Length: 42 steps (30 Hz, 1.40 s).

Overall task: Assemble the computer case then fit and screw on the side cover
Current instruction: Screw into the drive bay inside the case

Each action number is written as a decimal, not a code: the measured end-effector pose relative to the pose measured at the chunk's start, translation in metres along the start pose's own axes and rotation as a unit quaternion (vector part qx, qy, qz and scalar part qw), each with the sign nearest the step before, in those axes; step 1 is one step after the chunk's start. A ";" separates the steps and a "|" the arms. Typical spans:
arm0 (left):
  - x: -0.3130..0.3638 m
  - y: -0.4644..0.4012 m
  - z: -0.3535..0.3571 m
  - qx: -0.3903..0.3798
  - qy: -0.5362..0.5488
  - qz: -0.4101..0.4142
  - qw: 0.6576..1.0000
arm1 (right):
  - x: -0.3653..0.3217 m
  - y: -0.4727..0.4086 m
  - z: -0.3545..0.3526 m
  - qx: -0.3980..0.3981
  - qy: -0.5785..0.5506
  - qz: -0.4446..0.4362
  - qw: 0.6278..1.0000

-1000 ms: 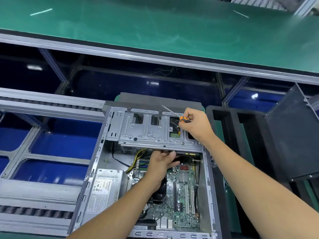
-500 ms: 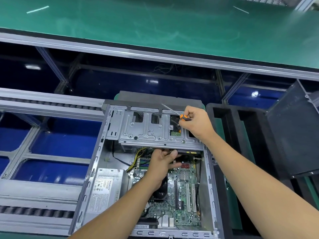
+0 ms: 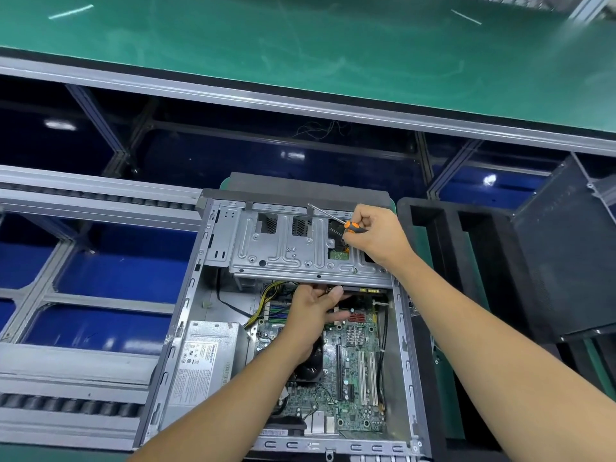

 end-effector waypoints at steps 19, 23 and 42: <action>-0.003 -0.003 -0.003 0.011 -0.018 0.006 1.000 | -0.005 0.003 0.004 -0.061 0.047 0.019 0.997; -0.004 -0.006 -0.003 0.011 -0.018 0.014 1.000 | -0.010 0.007 0.008 -0.133 0.040 0.032 0.990; 0.013 -0.004 0.002 0.007 0.137 -0.006 0.991 | -0.013 0.022 0.019 -0.128 0.101 0.041 0.986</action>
Point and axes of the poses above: each hand's wrist, its own y-axis away from the middle knuckle, its own z-axis out of the palm, x = y × z, the point moved 4 cm from there along -y, towards the middle knuckle, and after that the axes turned 9 degrees about z, right-handed, at the moved point
